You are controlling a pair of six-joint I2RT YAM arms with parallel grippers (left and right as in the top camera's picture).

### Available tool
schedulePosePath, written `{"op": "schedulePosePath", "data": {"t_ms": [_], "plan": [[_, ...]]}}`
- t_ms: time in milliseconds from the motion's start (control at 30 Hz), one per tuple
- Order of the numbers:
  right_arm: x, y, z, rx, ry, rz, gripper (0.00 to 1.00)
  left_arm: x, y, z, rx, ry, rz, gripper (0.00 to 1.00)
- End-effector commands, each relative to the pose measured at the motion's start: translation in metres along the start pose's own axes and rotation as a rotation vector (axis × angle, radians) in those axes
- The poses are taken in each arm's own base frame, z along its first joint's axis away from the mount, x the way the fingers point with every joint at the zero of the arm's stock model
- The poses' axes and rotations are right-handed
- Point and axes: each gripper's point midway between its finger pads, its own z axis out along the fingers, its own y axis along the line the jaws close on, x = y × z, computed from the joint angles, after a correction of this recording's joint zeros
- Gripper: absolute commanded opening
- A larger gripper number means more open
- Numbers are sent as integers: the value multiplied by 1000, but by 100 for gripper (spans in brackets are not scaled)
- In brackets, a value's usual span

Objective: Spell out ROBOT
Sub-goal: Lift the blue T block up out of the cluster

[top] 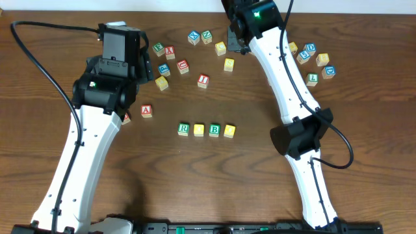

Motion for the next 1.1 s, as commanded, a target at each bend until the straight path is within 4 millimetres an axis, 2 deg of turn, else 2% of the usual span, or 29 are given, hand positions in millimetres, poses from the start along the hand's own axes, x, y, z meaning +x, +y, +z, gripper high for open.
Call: {"op": "schedulePosePath", "data": {"t_ms": [0,167,367,633,1067], "plan": [[-5,1,-6,-1,-26,20,14,-4,4,-1,-14,-6,7,88],[-6,-2,-5,-2,-22,27,13,-4,4,-1,-14,-6,7,88],[-2,10,-6,-57,-3,22,13,-4,4,-1,-14,-6,7,88],[-3,12,-5,-92,5,32,13,-4,4,-1,-14,-6,7,88],[-21,17,-3,-120,-69,55,19,-4,4,-1,-14,-6,8,88]]}}
